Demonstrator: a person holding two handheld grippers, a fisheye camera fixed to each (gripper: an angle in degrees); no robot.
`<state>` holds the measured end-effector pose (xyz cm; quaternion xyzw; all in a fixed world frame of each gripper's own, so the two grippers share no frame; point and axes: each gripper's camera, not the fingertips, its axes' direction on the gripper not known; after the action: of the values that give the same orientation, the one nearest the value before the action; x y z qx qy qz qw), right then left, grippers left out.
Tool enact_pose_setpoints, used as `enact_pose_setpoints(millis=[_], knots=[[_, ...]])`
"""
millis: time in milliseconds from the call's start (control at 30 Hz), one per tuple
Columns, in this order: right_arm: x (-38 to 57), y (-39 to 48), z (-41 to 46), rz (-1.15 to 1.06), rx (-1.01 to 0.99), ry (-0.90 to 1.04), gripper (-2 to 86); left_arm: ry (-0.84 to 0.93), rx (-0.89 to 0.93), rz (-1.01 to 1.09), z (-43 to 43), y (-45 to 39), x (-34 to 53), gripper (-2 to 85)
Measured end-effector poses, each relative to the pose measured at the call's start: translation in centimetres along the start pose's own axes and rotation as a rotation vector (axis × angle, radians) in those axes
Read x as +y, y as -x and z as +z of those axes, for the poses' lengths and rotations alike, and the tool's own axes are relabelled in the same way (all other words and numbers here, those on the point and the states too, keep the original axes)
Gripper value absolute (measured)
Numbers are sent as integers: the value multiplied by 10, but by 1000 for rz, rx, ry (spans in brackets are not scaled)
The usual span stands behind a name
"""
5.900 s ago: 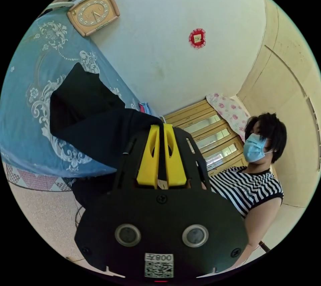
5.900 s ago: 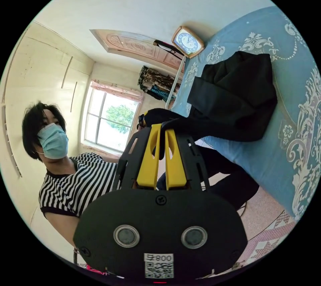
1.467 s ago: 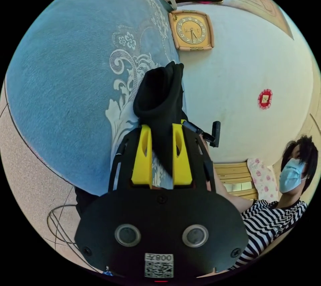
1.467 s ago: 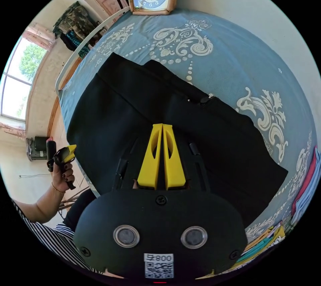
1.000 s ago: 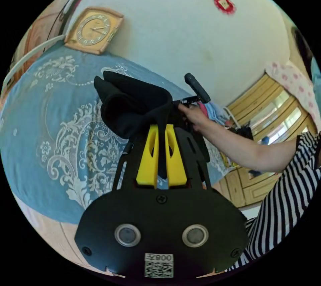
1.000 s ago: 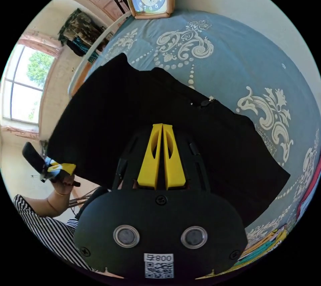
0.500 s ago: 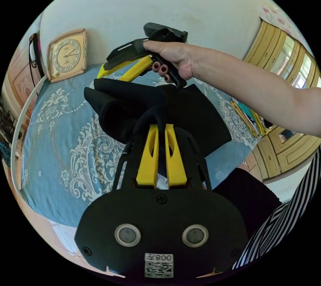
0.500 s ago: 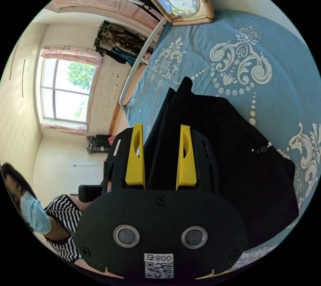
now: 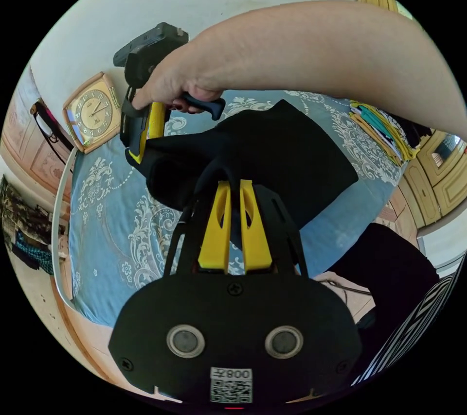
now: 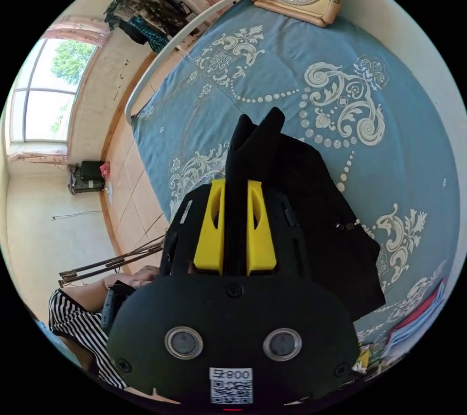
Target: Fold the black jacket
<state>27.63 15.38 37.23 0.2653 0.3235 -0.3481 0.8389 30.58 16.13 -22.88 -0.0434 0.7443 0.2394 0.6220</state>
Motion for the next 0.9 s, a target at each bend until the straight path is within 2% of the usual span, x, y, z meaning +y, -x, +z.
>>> enact_pose_setpoints(millis=[133, 333, 467, 667, 900], knots=[[34, -11, -27, -35, 42, -49, 35, -13, -14, 30, 3, -22, -1, 33], [150, -77, -98, -23, -150, -271, 28, -89, 5, 155, -6, -73, -13, 32], [255, -146, -126, 80, -269, -406, 26, -116, 14, 314, -1, -126, -33, 32], [375, -245, -109, 296, -364, -491, 25, -71, 54, 523, 43, -200, -63, 30], [470, -322, -62, 434, -461, -553, 24, 91, 105, 654, 107, -249, -82, 29]])
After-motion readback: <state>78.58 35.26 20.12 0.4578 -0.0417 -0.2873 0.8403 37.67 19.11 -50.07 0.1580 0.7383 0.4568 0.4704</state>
